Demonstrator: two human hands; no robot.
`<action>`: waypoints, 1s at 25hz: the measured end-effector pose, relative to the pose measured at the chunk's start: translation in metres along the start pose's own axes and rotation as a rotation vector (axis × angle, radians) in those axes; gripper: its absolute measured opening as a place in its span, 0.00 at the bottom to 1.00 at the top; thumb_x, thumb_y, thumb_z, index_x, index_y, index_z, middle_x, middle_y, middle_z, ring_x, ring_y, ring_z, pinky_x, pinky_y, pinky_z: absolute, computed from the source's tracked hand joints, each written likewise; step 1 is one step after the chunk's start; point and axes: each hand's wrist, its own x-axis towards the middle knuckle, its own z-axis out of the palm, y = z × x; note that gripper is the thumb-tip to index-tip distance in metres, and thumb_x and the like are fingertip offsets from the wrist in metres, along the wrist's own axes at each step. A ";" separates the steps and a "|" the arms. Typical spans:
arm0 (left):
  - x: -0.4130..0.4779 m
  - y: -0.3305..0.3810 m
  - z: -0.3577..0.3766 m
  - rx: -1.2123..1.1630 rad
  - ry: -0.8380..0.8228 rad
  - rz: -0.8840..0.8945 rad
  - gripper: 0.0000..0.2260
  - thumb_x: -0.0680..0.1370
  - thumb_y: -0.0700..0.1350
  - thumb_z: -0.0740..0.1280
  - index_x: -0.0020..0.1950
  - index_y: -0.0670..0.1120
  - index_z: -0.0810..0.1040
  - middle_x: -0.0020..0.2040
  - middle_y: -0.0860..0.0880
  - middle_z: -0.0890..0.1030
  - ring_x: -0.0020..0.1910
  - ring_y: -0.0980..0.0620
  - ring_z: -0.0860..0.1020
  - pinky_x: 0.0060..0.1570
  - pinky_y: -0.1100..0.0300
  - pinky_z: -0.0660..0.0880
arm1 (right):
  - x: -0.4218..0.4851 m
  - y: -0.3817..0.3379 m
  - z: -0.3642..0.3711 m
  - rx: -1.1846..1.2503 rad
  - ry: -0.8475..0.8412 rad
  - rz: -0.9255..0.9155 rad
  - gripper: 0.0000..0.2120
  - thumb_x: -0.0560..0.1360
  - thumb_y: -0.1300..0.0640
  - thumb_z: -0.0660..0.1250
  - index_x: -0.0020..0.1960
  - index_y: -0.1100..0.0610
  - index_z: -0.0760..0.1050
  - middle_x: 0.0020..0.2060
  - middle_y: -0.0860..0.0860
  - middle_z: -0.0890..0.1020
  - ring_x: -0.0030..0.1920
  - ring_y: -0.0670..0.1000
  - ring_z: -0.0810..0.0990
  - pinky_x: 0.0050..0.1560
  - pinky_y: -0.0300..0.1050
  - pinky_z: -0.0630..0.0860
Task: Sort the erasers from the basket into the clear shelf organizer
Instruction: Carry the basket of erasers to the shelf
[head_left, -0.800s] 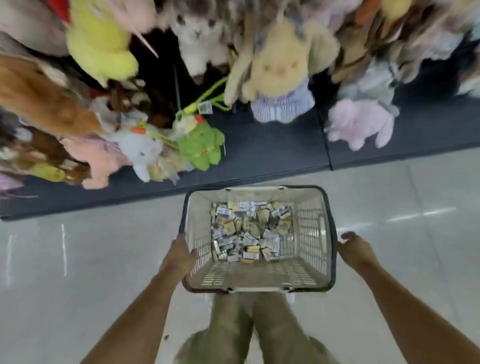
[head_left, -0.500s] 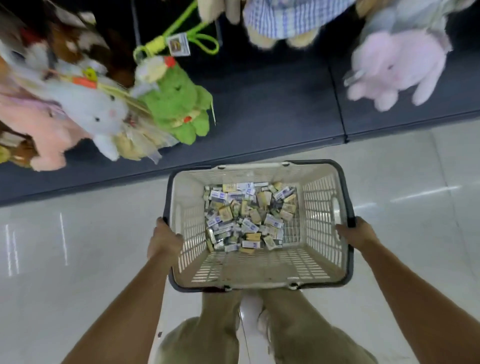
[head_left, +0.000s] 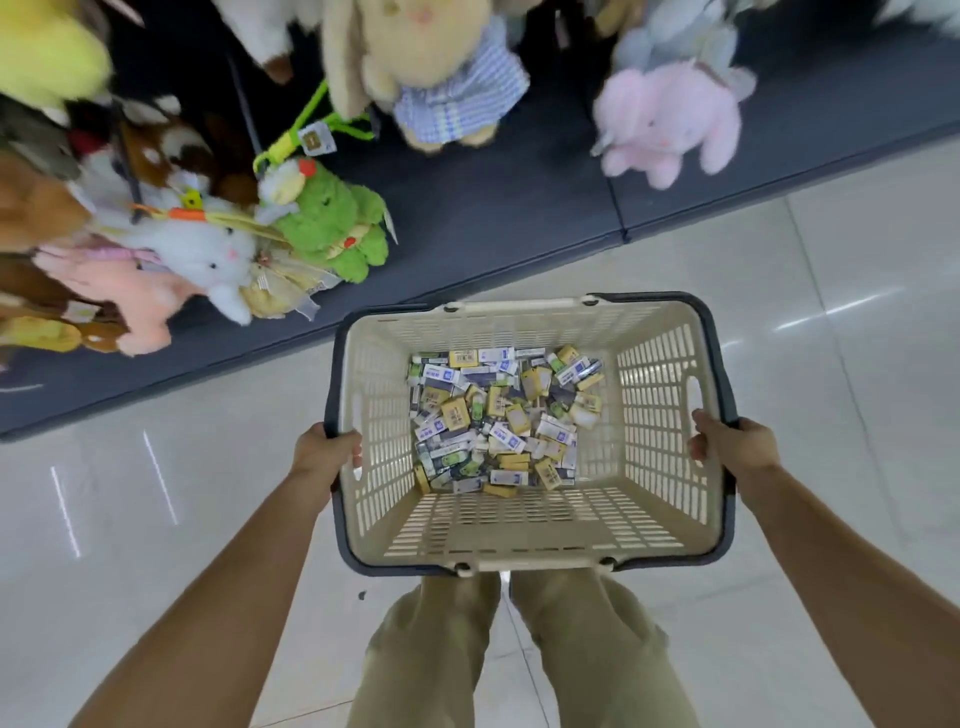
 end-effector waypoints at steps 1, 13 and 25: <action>-0.023 0.010 -0.007 0.041 -0.020 0.029 0.04 0.74 0.35 0.64 0.48 0.37 0.74 0.34 0.41 0.76 0.36 0.44 0.74 0.44 0.50 0.74 | -0.018 0.000 -0.020 0.008 0.008 0.012 0.12 0.73 0.50 0.68 0.36 0.57 0.75 0.19 0.47 0.77 0.24 0.48 0.75 0.30 0.43 0.68; -0.265 0.135 -0.018 0.541 -0.175 0.542 0.07 0.75 0.42 0.65 0.42 0.38 0.74 0.26 0.46 0.74 0.21 0.56 0.70 0.24 0.66 0.67 | -0.252 0.076 -0.217 0.355 0.281 0.145 0.15 0.73 0.54 0.67 0.31 0.59 0.70 0.26 0.55 0.74 0.27 0.53 0.72 0.37 0.47 0.71; -0.405 0.245 0.240 0.920 -0.428 0.800 0.14 0.61 0.46 0.64 0.41 0.38 0.74 0.36 0.39 0.77 0.38 0.46 0.74 0.50 0.45 0.77 | -0.238 0.197 -0.333 0.902 0.481 0.415 0.09 0.71 0.57 0.70 0.45 0.62 0.74 0.28 0.55 0.74 0.23 0.50 0.70 0.26 0.44 0.70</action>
